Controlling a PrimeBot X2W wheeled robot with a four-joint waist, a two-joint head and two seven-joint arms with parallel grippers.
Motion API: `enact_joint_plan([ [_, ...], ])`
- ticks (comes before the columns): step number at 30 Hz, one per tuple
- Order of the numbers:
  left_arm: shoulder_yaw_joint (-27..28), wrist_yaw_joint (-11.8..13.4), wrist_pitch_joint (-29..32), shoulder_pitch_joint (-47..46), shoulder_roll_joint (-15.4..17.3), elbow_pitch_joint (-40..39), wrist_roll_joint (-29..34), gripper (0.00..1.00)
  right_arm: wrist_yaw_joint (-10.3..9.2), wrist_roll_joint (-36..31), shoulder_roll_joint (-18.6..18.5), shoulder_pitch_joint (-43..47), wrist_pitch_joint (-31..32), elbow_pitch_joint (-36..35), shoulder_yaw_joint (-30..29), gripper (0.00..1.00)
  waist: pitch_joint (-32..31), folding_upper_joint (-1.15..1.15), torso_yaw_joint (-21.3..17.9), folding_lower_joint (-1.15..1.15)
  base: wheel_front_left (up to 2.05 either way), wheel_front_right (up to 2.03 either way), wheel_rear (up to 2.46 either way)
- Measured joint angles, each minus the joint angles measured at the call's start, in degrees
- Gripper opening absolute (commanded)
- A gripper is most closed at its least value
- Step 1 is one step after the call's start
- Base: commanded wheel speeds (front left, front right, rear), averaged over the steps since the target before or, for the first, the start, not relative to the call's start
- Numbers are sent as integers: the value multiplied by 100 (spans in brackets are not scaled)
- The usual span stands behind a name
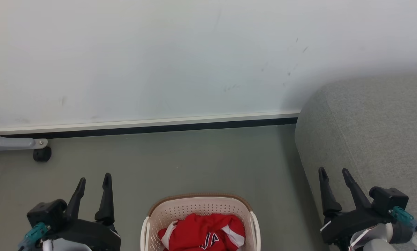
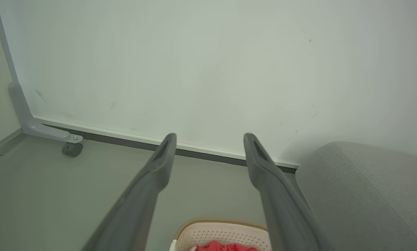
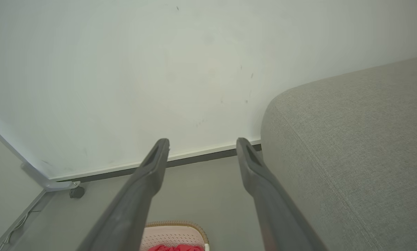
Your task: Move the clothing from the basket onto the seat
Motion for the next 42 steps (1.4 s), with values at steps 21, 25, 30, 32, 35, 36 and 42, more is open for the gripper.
enact_joint_plan([
  [21,-204,331,-213,9,48,45,1366,100,-266,-1359,-116,-97,-453,114,476,100,-36,0,22,0,0,0,0],
  [25,-201,331,-213,10,45,45,1376,100,-266,-1365,-115,-97,-453,114,481,100,-35,0,23,0,0,0,0],
  [30,-191,331,-211,12,44,45,1378,100,-266,-1365,-111,-97,-453,120,475,100,-24,0,24,0,0,0,0],
  [32,-185,332,-204,12,43,45,1391,100,-266,-1365,-108,-97,-453,120,468,100,-18,0,25,0,0,0,0],
  [35,-170,332,-204,14,41,42,1486,100,-266,-1362,-101,-97,-453,114,446,100,-3,0,26,0,0,0,0],
  [36,-170,332,-204,14,40,38,1495,100,-266,-1361,-100,-97,-453,113,434,100,1,0,25,0,0,0,0],
  [42,-135,332,-203,74,36,-110,1527,100,-266,-1355,-77,-98,-455,-58,427,100,104,0,0,0,0,0,0],
])
